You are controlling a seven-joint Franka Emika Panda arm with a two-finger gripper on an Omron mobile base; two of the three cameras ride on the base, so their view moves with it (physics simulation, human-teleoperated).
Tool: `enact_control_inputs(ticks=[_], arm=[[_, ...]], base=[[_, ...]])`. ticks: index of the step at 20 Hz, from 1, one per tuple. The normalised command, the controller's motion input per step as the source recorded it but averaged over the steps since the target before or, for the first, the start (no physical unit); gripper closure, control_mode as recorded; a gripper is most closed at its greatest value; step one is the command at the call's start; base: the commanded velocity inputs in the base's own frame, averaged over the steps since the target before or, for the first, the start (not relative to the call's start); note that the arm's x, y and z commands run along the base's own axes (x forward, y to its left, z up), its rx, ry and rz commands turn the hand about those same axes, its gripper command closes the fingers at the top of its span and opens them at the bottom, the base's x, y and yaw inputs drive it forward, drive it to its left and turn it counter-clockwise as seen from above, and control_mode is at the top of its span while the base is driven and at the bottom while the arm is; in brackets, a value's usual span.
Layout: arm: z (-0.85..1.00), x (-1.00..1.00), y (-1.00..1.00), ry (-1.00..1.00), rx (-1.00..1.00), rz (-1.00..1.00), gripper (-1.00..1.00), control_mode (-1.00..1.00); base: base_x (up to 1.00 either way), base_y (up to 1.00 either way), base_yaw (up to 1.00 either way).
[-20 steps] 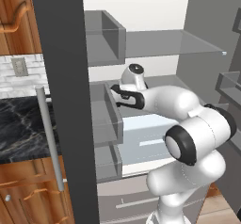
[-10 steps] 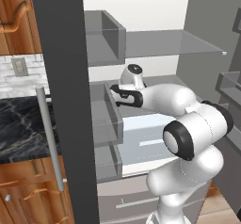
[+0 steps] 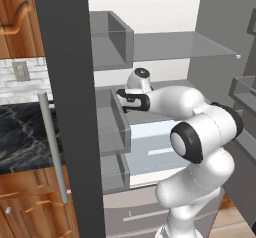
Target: Gather the bell peppers from the fridge and place them on a tray on the dining counter. Then gather the fish and chicken drumstick from the fridge and place them on the other tray.
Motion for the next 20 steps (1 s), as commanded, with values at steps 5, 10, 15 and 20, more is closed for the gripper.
enact_control_inputs(ticks=[5, 10, 15, 20], arm=[[-0.15, 0.00, 0.00, 0.03, 0.00, 0.00, -1.00, -1.00], [-0.09, 0.01, 0.00, 0.01, 0.00, 0.00, -1.00, -1.00], [-0.05, 0.12, 0.00, 0.04, 0.00, 0.00, -1.00, -1.00], [-0.26, 0.00, 0.00, 0.07, 0.00, 0.00, -1.00, -1.00]], base=[[0.00, 0.00, 0.00], [0.00, 0.00, 0.00], [0.00, 0.00, 0.00], [0.00, 0.00, 0.00]])
